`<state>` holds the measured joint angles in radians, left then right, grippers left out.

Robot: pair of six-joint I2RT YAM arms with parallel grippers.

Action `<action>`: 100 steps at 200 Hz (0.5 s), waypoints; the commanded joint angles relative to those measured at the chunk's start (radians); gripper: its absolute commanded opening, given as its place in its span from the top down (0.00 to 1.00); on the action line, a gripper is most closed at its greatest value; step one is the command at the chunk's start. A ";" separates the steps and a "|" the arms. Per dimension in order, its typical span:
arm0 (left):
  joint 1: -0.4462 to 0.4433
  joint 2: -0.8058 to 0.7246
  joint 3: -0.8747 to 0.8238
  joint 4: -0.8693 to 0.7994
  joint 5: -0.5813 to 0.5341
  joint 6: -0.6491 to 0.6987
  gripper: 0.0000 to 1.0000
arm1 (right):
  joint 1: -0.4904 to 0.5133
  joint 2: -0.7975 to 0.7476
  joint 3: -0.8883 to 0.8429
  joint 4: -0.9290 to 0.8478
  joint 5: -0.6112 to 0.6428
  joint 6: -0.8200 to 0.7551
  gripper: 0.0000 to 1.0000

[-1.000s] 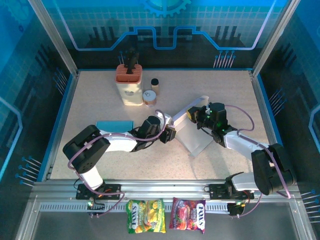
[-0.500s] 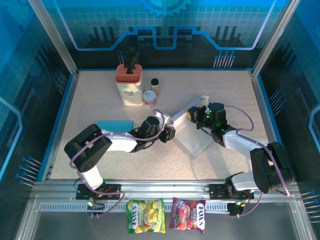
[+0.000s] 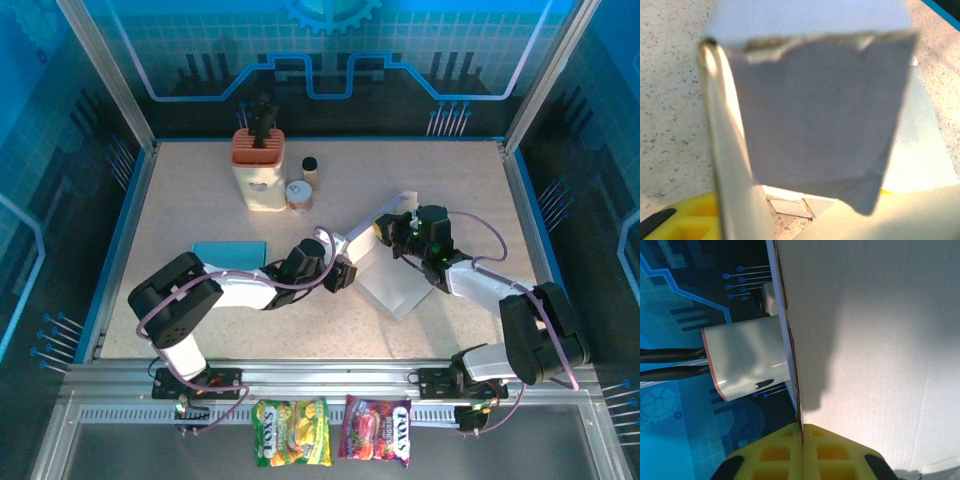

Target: Fold the paper box

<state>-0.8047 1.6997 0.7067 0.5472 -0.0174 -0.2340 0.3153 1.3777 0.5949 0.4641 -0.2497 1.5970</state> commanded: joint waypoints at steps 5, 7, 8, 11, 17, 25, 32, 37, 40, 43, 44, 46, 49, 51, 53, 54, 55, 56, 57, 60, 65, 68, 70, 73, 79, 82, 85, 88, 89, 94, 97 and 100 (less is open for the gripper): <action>-0.022 -0.060 -0.025 -0.006 -0.050 0.000 0.52 | 0.010 0.005 0.028 -0.001 0.014 -0.002 1.00; -0.024 -0.062 -0.027 -0.007 -0.052 -0.002 0.52 | 0.010 0.005 0.027 0.000 0.014 -0.002 1.00; -0.025 -0.063 -0.028 -0.007 -0.053 -0.003 0.52 | 0.010 0.004 0.028 0.000 0.013 -0.002 1.00; -0.026 -0.066 -0.031 -0.008 -0.057 -0.005 0.53 | 0.008 0.005 0.027 0.000 0.013 -0.002 1.00; -0.031 -0.076 -0.039 -0.011 -0.065 -0.009 0.53 | 0.008 0.006 0.028 0.001 0.014 -0.003 1.00; -0.037 -0.088 -0.050 -0.014 -0.071 -0.010 0.52 | 0.005 0.005 0.028 0.004 0.011 -0.006 1.00; -0.040 -0.097 -0.059 -0.015 -0.073 -0.013 0.52 | 0.003 0.005 0.029 0.002 0.007 -0.009 1.00; -0.043 -0.102 -0.065 -0.014 -0.073 -0.013 0.53 | 0.002 0.006 0.029 0.005 0.006 -0.011 1.00; -0.042 -0.104 -0.069 -0.013 -0.071 -0.013 0.53 | 0.002 0.005 0.029 0.006 0.003 -0.011 1.00; -0.042 -0.107 -0.072 -0.011 -0.068 -0.013 0.53 | 0.002 0.006 0.028 0.009 0.003 -0.011 1.00; -0.043 -0.107 -0.072 -0.011 -0.067 -0.014 0.53 | 0.001 0.006 0.027 0.010 0.003 -0.011 1.00; -0.044 -0.108 -0.074 -0.012 -0.065 -0.012 0.53 | 0.001 0.007 0.027 0.011 0.002 -0.011 1.00; -0.044 -0.110 -0.076 -0.010 -0.063 -0.011 0.54 | 0.001 0.006 0.026 0.012 0.001 -0.012 1.00; -0.044 -0.110 -0.077 -0.010 -0.061 -0.010 0.54 | -0.001 0.006 0.026 0.012 0.000 -0.012 1.00; -0.045 -0.112 -0.078 -0.012 -0.059 -0.009 0.54 | -0.001 0.006 0.025 0.012 0.000 -0.012 1.00; -0.045 -0.113 -0.078 -0.012 -0.057 -0.008 0.54 | -0.002 0.006 0.026 0.012 -0.001 -0.012 1.00; -0.045 -0.113 -0.079 -0.012 -0.055 -0.007 0.54 | -0.002 0.006 0.025 0.012 -0.001 -0.013 1.00; -0.046 -0.114 -0.079 -0.013 -0.053 -0.006 0.54 | -0.002 0.006 0.026 0.013 -0.001 -0.013 1.00; -0.046 -0.114 -0.079 -0.013 -0.052 -0.006 0.54 | -0.002 0.007 0.025 0.013 -0.002 -0.013 1.00; -0.048 -0.116 -0.080 -0.015 -0.044 -0.002 0.55 | -0.003 0.006 0.025 0.013 -0.005 -0.014 1.00; -0.047 -0.120 -0.081 -0.022 -0.031 0.004 0.55 | -0.005 0.006 0.025 0.011 -0.006 -0.014 1.00; -0.048 -0.122 -0.079 -0.026 -0.026 0.009 0.56 | -0.007 0.007 0.025 0.012 -0.006 -0.014 1.00; -0.049 -0.126 -0.079 -0.031 -0.022 0.013 0.56 | -0.008 0.005 0.024 0.012 -0.008 -0.014 1.00; -0.050 -0.128 -0.080 -0.037 -0.018 0.019 0.56 | -0.009 0.006 0.025 0.014 -0.011 -0.014 1.00; -0.053 -0.135 -0.082 -0.046 -0.006 0.031 0.55 | -0.011 0.006 0.026 0.015 -0.015 -0.014 1.00; -0.053 -0.140 -0.083 -0.052 -0.002 0.037 0.55 | -0.013 0.005 0.026 0.015 -0.017 -0.016 1.00; -0.054 -0.145 -0.084 -0.057 0.000 0.042 0.54 | -0.014 0.005 0.027 0.015 -0.017 -0.016 1.00; -0.056 -0.150 -0.087 -0.062 0.002 0.048 0.54 | -0.016 0.004 0.026 0.013 -0.019 -0.017 1.00; -0.056 -0.151 -0.089 -0.063 0.003 0.050 0.54 | -0.016 0.003 0.027 0.013 -0.020 -0.018 1.00; -0.056 -0.159 -0.096 -0.064 0.010 0.058 0.52 | -0.016 0.002 0.028 0.011 -0.021 -0.017 1.00; -0.056 -0.164 -0.101 -0.065 0.015 0.063 0.51 | -0.016 0.002 0.028 0.010 -0.023 -0.018 1.00; -0.056 -0.169 -0.104 -0.069 0.018 0.069 0.49 | -0.017 0.001 0.027 0.008 -0.024 -0.019 1.00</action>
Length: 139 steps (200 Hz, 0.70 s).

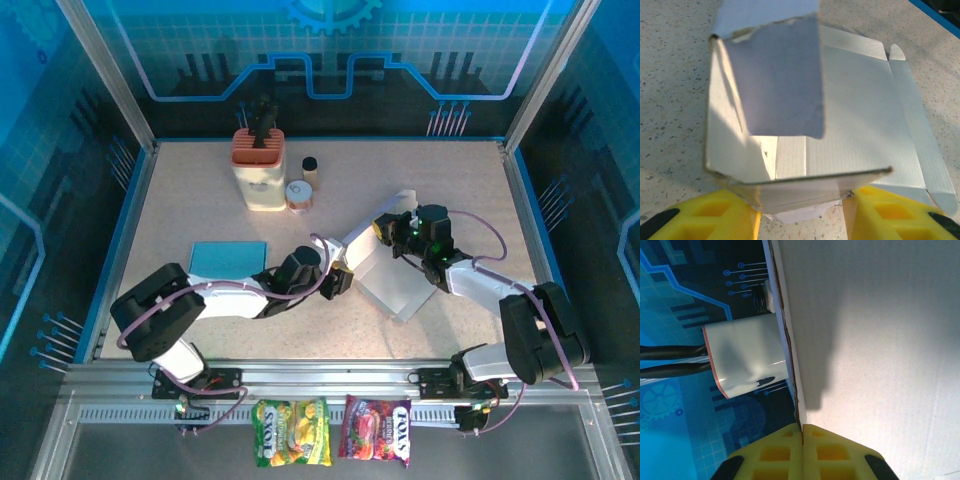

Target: Fold the paper box

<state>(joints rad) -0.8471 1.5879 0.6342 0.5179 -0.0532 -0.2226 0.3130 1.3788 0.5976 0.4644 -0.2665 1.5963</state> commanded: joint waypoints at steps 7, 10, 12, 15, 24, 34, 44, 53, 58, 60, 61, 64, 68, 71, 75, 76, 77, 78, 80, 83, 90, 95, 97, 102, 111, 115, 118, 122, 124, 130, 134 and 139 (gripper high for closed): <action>-0.014 -0.067 -0.038 -0.050 0.059 0.067 0.46 | -0.017 -0.003 0.025 0.008 -0.009 -0.019 1.00; -0.014 -0.071 -0.040 -0.055 0.062 0.070 0.45 | -0.016 -0.004 0.025 0.007 -0.010 -0.019 1.00; -0.014 -0.075 -0.042 -0.057 0.063 0.071 0.44 | -0.017 -0.003 0.025 0.004 -0.010 -0.020 1.00; -0.014 -0.081 -0.045 -0.060 0.068 0.073 0.43 | -0.017 -0.005 0.025 0.004 -0.011 -0.022 1.00; -0.016 -0.099 -0.053 -0.070 0.084 0.083 0.40 | -0.017 -0.010 0.025 -0.005 -0.010 -0.025 1.00; -0.017 -0.119 -0.060 -0.088 0.094 0.085 0.39 | -0.017 -0.013 0.022 -0.005 -0.010 -0.025 1.00; -0.015 -0.134 -0.065 -0.112 0.079 0.078 0.41 | -0.016 -0.014 0.018 -0.004 -0.011 -0.025 1.00; 0.000 -0.137 -0.073 -0.125 0.060 0.057 0.44 | -0.016 -0.015 0.017 -0.001 -0.013 -0.025 1.00; 0.012 -0.135 -0.078 -0.124 0.061 0.045 0.47 | -0.015 -0.014 0.015 0.001 -0.012 -0.025 1.00; 0.018 -0.134 -0.079 -0.124 0.063 0.041 0.49 | -0.015 -0.014 0.015 0.002 -0.013 -0.025 1.00; 0.021 -0.132 -0.079 -0.123 0.064 0.038 0.49 | -0.015 -0.015 0.014 0.002 -0.013 -0.025 1.00; 0.032 -0.128 -0.080 -0.119 0.069 0.032 0.52 | -0.015 -0.014 0.014 0.004 -0.013 -0.025 1.00; 0.046 -0.120 -0.079 -0.115 0.080 0.025 0.54 | -0.014 -0.015 0.014 0.004 -0.015 -0.025 1.00; 0.056 -0.114 -0.076 -0.113 0.085 0.023 0.56 | -0.015 -0.014 0.013 0.004 -0.015 -0.025 1.00; 0.069 -0.104 -0.070 -0.112 0.097 0.018 0.58 | -0.014 -0.015 0.012 0.005 -0.015 -0.026 1.00; 0.071 -0.101 -0.067 -0.111 0.100 0.018 0.58 | -0.015 -0.016 0.012 0.005 -0.016 -0.027 1.00; 0.074 -0.097 -0.065 -0.109 0.104 0.019 0.59 | -0.015 -0.016 0.011 0.005 -0.017 -0.027 1.00; 0.077 -0.094 -0.064 -0.107 0.107 0.019 0.59 | -0.014 -0.016 0.011 0.005 -0.017 -0.027 1.00; 0.081 -0.090 -0.061 -0.105 0.112 0.021 0.59 | -0.014 -0.018 0.011 0.005 -0.016 -0.027 1.00; 0.086 -0.081 -0.055 -0.099 0.117 0.025 0.59 | -0.014 -0.017 0.010 0.005 -0.017 -0.027 1.00; 0.093 -0.061 -0.038 -0.092 0.125 0.037 0.59 | -0.015 -0.017 0.009 0.005 -0.018 -0.027 1.00; 0.099 -0.047 -0.024 -0.089 0.136 0.047 0.60 | -0.014 -0.018 0.009 0.005 -0.018 -0.027 1.00; 0.100 -0.041 -0.018 -0.088 0.139 0.051 0.60 | -0.014 -0.017 0.008 0.006 -0.019 -0.028 1.00; 0.103 -0.028 -0.002 -0.089 0.148 0.059 0.60 | -0.014 -0.016 0.006 0.008 -0.020 -0.027 1.00; 0.111 -0.003 0.025 -0.091 0.163 0.075 0.60 | -0.014 -0.016 0.004 0.011 -0.021 -0.024 1.00; 0.114 0.006 0.034 -0.090 0.173 0.079 0.60 | -0.014 -0.016 0.004 0.014 -0.021 -0.024 1.00; 0.115 0.012 0.041 -0.090 0.178 0.083 0.60 | -0.015 -0.017 0.003 0.014 -0.022 -0.024 1.00; 0.118 0.021 0.048 -0.089 0.184 0.086 0.60 | -0.015 -0.017 0.002 0.014 -0.022 -0.024 1.00; 0.118 0.026 0.053 -0.088 0.187 0.087 0.60 | -0.015 -0.018 0.002 0.014 -0.022 -0.024 1.00; 0.122 0.035 0.061 -0.083 0.198 0.091 0.61 | -0.015 -0.018 0.001 0.013 -0.022 -0.023 1.00; 0.123 0.042 0.066 -0.080 0.205 0.092 0.61 | -0.015 -0.019 -0.001 0.015 -0.023 -0.022 1.00; 0.126 0.047 0.070 -0.075 0.211 0.092 0.61 | -0.014 -0.019 -0.001 0.016 -0.025 -0.022 1.00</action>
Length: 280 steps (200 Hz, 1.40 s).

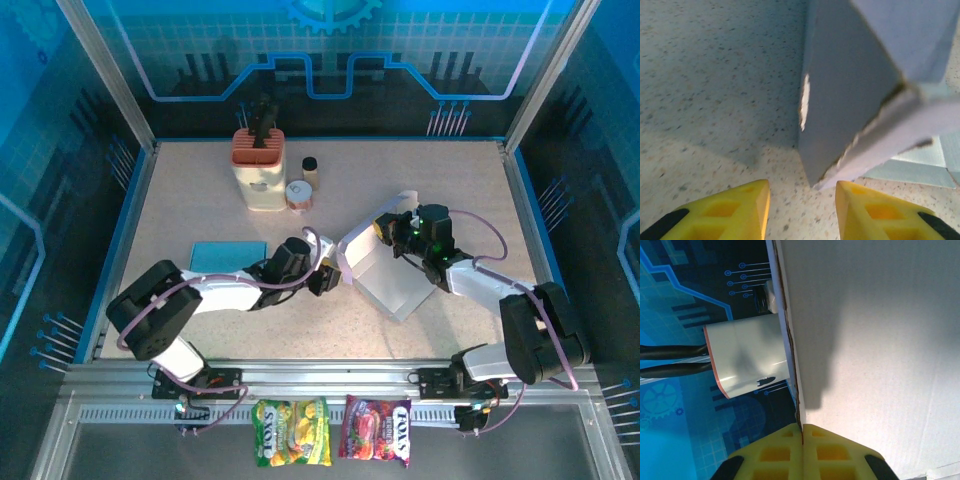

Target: Fold the paper box

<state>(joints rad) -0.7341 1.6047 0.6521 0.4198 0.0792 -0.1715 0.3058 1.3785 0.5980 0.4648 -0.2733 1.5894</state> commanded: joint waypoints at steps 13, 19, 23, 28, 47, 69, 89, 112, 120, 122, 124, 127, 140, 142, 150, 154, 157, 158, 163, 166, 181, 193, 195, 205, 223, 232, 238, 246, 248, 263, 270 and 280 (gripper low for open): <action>0.015 0.041 0.068 0.022 0.089 0.039 0.62 | -0.008 -0.021 -0.004 0.017 -0.019 -0.016 1.00; 0.014 0.046 0.077 0.019 0.091 0.039 0.62 | -0.007 -0.021 -0.005 0.019 -0.019 -0.016 1.00; 0.014 0.050 0.081 0.017 0.092 0.038 0.63 | -0.007 -0.021 -0.007 0.020 -0.018 -0.016 1.00; 0.015 0.054 0.085 0.019 0.094 0.038 0.64 | -0.007 -0.020 -0.009 0.022 -0.019 -0.014 1.00; 0.014 0.070 0.098 0.032 0.100 0.028 0.65 | -0.006 -0.021 -0.016 0.030 -0.019 -0.009 1.00; 0.013 0.073 0.096 0.048 0.093 0.004 0.64 | -0.004 -0.021 -0.018 0.030 -0.017 -0.009 1.00; 0.008 0.073 0.090 0.053 0.076 -0.012 0.63 | -0.003 -0.021 -0.015 0.037 -0.014 -0.009 1.00; -0.003 0.081 0.083 0.071 0.043 -0.043 0.61 | 0.005 -0.020 -0.028 0.068 -0.003 -0.007 1.00; -0.012 0.083 0.082 0.074 0.023 -0.051 0.61 | 0.008 -0.021 -0.034 0.083 0.001 -0.005 1.00; -0.014 0.084 0.082 0.075 0.017 -0.053 0.61 | 0.008 -0.020 -0.037 0.087 0.002 -0.005 1.00; -0.015 0.084 0.083 0.077 0.012 -0.054 0.61 | 0.009 -0.021 -0.039 0.090 0.002 -0.005 1.00; -0.019 0.085 0.081 0.079 0.003 -0.059 0.61 | 0.010 -0.020 -0.041 0.096 0.004 -0.005 1.00; -0.029 0.090 0.078 0.088 -0.035 -0.075 0.62 | 0.015 -0.025 -0.057 0.116 0.009 -0.005 1.00; -0.031 0.091 0.078 0.089 -0.041 -0.077 0.62 | 0.016 -0.027 -0.060 0.119 0.010 -0.005 1.00; -0.035 0.093 0.077 0.097 -0.061 -0.086 0.62 | 0.017 -0.032 -0.073 0.134 0.012 -0.005 1.00; -0.038 0.095 0.076 0.100 -0.071 -0.088 0.63 | 0.016 -0.038 -0.082 0.143 0.014 -0.005 1.00; -0.041 0.096 0.077 0.099 -0.079 -0.091 0.63 | 0.017 -0.040 -0.089 0.152 0.016 -0.005 1.00; -0.042 0.097 0.078 0.100 -0.082 -0.091 0.63 | 0.016 -0.041 -0.091 0.154 0.016 -0.005 1.00; -0.045 0.099 0.079 0.100 -0.094 -0.095 0.63 | 0.017 -0.046 -0.102 0.167 0.018 -0.004 1.00; -0.046 0.100 0.080 0.102 -0.102 -0.097 0.63 | 0.017 -0.049 -0.109 0.175 0.018 -0.003 1.00; -0.054 0.107 0.083 0.115 -0.124 -0.106 0.64 | 0.017 -0.056 -0.137 0.205 0.019 -0.005 1.00; -0.063 0.114 0.090 0.117 -0.139 -0.114 0.65 | 0.018 -0.051 -0.157 0.237 0.020 -0.008 1.00; -0.064 0.114 0.091 0.118 -0.142 -0.116 0.66 | 0.019 -0.050 -0.160 0.244 0.021 -0.008 1.00; -0.071 0.122 0.097 0.125 -0.146 -0.124 0.67 | 0.022 -0.038 -0.179 0.283 0.026 -0.006 1.00; -0.093 0.130 0.108 0.123 -0.175 -0.132 0.68 | 0.025 -0.010 -0.217 0.370 0.042 0.020 1.00; -0.106 0.131 0.112 0.121 -0.196 -0.139 0.68 | 0.027 0.000 -0.232 0.405 0.049 0.030 1.00; -0.113 0.134 0.115 0.121 -0.211 -0.147 0.68 | 0.029 0.005 -0.239 0.423 0.052 0.034 1.00; -0.122 0.139 0.119 0.118 -0.233 -0.159 0.68 | 0.032 0.008 -0.246 0.444 0.056 0.037 1.00; -0.124 0.139 0.120 0.115 -0.239 -0.162 0.68 | 0.034 0.009 -0.247 0.448 0.058 0.038 1.00; -0.137 0.144 0.126 0.115 -0.278 -0.182 0.68 | 0.043 0.004 -0.254 0.460 0.068 0.042 1.00; -0.146 0.144 0.132 0.110 -0.301 -0.185 0.68 | 0.049 -0.004 -0.258 0.459 0.077 0.045 1.00; -0.155 0.148 0.141 0.103 -0.324 -0.194 0.68 | 0.056 -0.018 -0.263 0.448 0.089 0.048 1.00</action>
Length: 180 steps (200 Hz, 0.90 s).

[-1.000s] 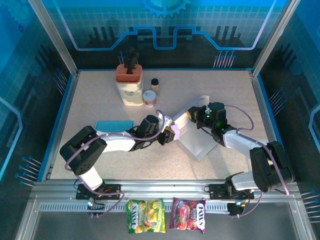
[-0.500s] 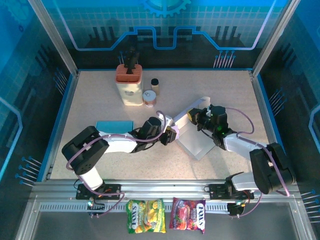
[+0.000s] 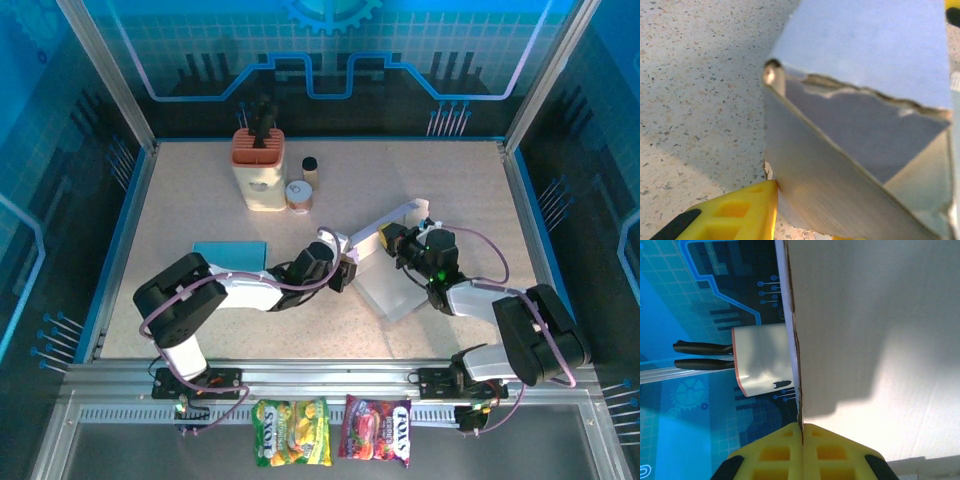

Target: Fold the paper box

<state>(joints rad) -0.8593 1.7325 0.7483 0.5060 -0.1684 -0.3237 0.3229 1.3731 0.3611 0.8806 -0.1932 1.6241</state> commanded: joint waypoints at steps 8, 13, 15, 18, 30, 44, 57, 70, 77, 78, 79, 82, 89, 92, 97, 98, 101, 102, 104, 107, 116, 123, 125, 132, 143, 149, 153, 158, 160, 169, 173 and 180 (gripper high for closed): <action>-0.034 0.023 0.051 0.014 -0.094 -0.053 0.68 | 0.043 -0.024 -0.029 0.021 0.016 0.015 1.00; -0.038 0.025 0.056 0.013 -0.104 -0.059 0.68 | 0.046 -0.031 -0.031 0.016 0.022 0.017 1.00; -0.038 0.026 0.058 0.011 -0.108 -0.060 0.68 | 0.047 -0.032 -0.032 0.015 0.023 0.018 1.00; -0.038 0.029 0.061 0.010 -0.115 -0.063 0.68 | 0.048 -0.036 -0.033 0.014 0.027 0.019 1.00; -0.043 0.034 0.072 -0.003 -0.141 -0.078 0.68 | 0.052 -0.047 -0.037 0.008 0.038 0.026 1.00; -0.044 0.043 0.084 -0.010 -0.161 -0.095 0.68 | 0.059 -0.056 -0.041 -0.001 0.048 0.031 1.00; -0.045 0.051 0.090 -0.012 -0.177 -0.109 0.68 | 0.062 -0.058 -0.045 -0.002 0.055 0.038 1.00; -0.044 0.057 0.101 -0.022 -0.192 -0.119 0.68 | 0.065 -0.052 -0.048 0.010 0.058 0.043 1.00; -0.044 0.062 0.105 -0.027 -0.198 -0.121 0.68 | 0.067 -0.049 -0.051 0.020 0.058 0.046 1.00; -0.044 0.062 0.106 -0.028 -0.198 -0.122 0.68 | 0.067 -0.048 -0.051 0.020 0.058 0.046 1.00; -0.044 0.063 0.107 -0.029 -0.199 -0.122 0.68 | 0.068 -0.048 -0.052 0.021 0.059 0.046 1.00; -0.045 0.065 0.109 -0.030 -0.202 -0.123 0.68 | 0.069 -0.047 -0.053 0.023 0.060 0.046 1.00; -0.047 0.067 0.116 -0.040 -0.210 -0.127 0.68 | 0.071 -0.045 -0.054 0.027 0.060 0.047 1.00; -0.047 0.068 0.119 -0.046 -0.215 -0.130 0.69 | 0.073 -0.046 -0.057 0.030 0.060 0.047 1.00; -0.047 0.070 0.122 -0.052 -0.224 -0.132 0.69 | 0.074 -0.046 -0.060 0.032 0.058 0.048 1.00; -0.047 0.070 0.122 -0.053 -0.225 -0.132 0.69 | 0.075 -0.045 -0.061 0.032 0.058 0.049 1.00; -0.047 0.072 0.124 -0.055 -0.228 -0.134 0.69 | 0.076 -0.046 -0.063 0.033 0.058 0.049 1.00; -0.048 0.072 0.124 -0.055 -0.229 -0.133 0.69 | 0.076 -0.046 -0.064 0.034 0.058 0.049 1.00; -0.049 0.073 0.124 -0.055 -0.232 -0.135 0.69 | 0.077 -0.046 -0.065 0.035 0.058 0.049 1.00; -0.049 0.072 0.126 -0.057 -0.238 -0.137 0.69 | 0.078 -0.045 -0.068 0.035 0.057 0.049 1.00; -0.052 0.072 0.128 -0.062 -0.255 -0.144 0.69 | 0.081 -0.049 -0.079 0.034 0.056 0.048 1.00; -0.056 0.073 0.133 -0.071 -0.272 -0.148 0.69 | 0.083 -0.053 -0.087 0.035 0.058 0.046 1.00; -0.056 0.073 0.134 -0.075 -0.276 -0.149 0.69 | 0.083 -0.054 -0.089 0.035 0.057 0.046 1.00; -0.058 0.075 0.140 -0.080 -0.283 -0.150 0.69 | 0.085 -0.059 -0.099 0.034 0.057 0.045 1.00; -0.062 0.079 0.146 -0.088 -0.295 -0.150 0.69 | 0.086 -0.065 -0.109 0.032 0.060 0.043 1.00; -0.065 0.080 0.147 -0.089 -0.301 -0.150 0.69 | 0.087 -0.069 -0.116 0.031 0.061 0.043 1.00; -0.066 0.080 0.148 -0.092 -0.306 -0.150 0.69 | 0.086 -0.072 -0.119 0.030 0.062 0.045 1.00; -0.067 0.081 0.148 -0.092 -0.308 -0.149 0.69 | 0.087 -0.075 -0.121 0.028 0.064 0.046 1.00; -0.067 0.081 0.149 -0.092 -0.309 -0.149 0.69 | 0.086 -0.075 -0.121 0.028 0.064 0.045 1.00; -0.068 0.084 0.150 -0.093 -0.306 -0.150 0.70 | 0.085 -0.081 -0.121 0.023 0.067 0.047 1.00; -0.068 0.085 0.151 -0.093 -0.306 -0.147 0.71 | 0.085 -0.082 -0.120 0.020 0.067 0.047 1.00; -0.069 0.086 0.151 -0.093 -0.305 -0.144 0.75 | 0.085 -0.083 -0.115 0.014 0.065 0.048 1.00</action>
<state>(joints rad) -0.9165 1.8023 0.8619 0.4000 -0.4500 -0.4572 0.3794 1.2976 0.2611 0.9432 -0.1040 1.6688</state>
